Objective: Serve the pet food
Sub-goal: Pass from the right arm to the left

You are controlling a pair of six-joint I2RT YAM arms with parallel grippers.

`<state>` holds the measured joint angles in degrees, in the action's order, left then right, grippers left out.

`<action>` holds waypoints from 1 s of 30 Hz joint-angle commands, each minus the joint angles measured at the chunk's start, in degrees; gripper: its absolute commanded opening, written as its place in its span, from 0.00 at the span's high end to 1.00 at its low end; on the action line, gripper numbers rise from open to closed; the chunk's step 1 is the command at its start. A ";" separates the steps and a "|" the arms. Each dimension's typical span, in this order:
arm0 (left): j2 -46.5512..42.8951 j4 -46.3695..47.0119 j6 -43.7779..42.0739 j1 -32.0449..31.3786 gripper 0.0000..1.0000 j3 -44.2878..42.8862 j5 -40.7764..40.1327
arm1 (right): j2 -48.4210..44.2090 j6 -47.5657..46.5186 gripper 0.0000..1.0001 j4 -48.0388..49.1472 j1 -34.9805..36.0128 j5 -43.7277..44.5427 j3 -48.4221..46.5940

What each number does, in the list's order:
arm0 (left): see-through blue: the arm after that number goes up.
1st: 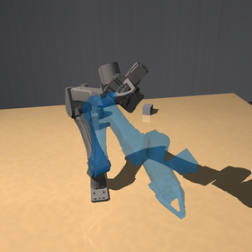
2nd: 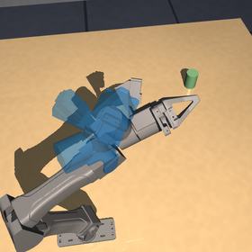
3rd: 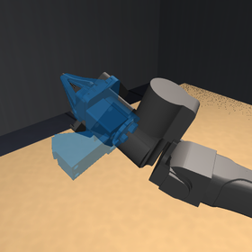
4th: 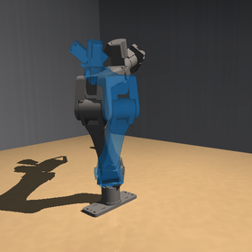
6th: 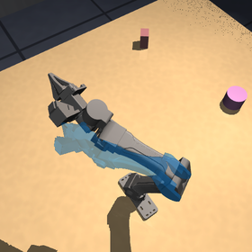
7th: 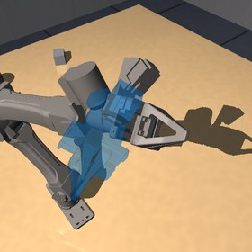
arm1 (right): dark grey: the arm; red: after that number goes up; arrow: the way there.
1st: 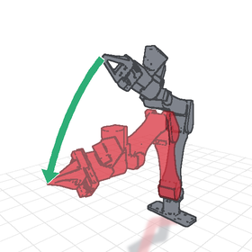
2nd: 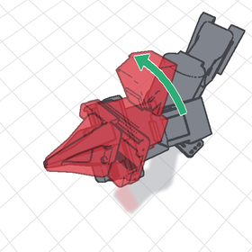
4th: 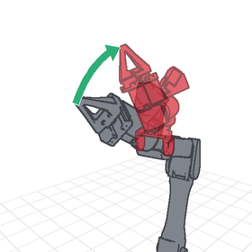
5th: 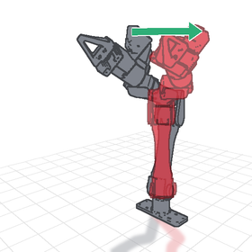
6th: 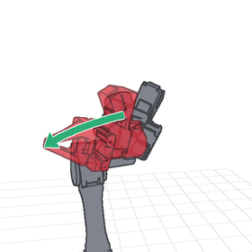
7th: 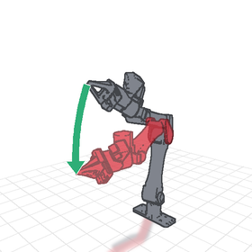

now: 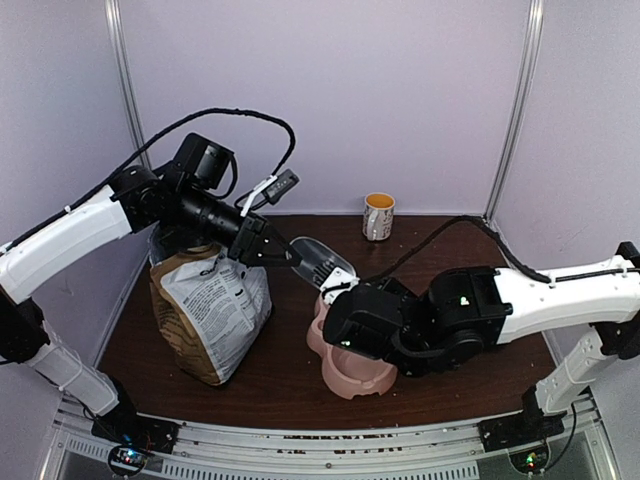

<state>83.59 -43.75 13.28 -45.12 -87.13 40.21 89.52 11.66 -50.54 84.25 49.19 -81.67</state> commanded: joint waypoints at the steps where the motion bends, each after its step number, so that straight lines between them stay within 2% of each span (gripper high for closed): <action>1: 0.17 5.17 1.47 -0.23 0.65 1.02 2.68 | 0.20 -0.50 1.00 1.36 0.70 2.15 -1.21; 12: 0.45 7.01 3.25 -0.23 0.79 2.05 3.56 | 0.61 -1.99 1.00 3.96 1.67 0.42 -1.17; 14: 0.52 7.02 3.25 -0.31 0.84 2.31 3.50 | 0.35 -1.99 1.00 4.47 1.71 0.28 -1.15; 17: 0.47 7.05 3.16 -0.55 0.99 2.48 3.39 | 0.06 -2.17 1.00 4.99 1.79 0.20 -0.92; 25: -0.99 7.09 3.03 -0.67 1.00 4.25 2.76 | -0.37 0.54 1.00 5.02 2.23 0.44 -0.06; 27: -1.49 7.06 2.97 -0.67 1.00 4.57 2.60 | -0.75 1.53 0.95 5.42 2.26 0.07 0.53; 30: -1.80 7.07 2.66 -0.67 1.00 4.60 2.44 | -1.98 2.49 0.80 7.18 2.24 -0.70 2.12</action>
<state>83.68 -39.05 16.23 -44.51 -82.98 38.76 89.78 11.64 -48.05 86.37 48.21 -81.23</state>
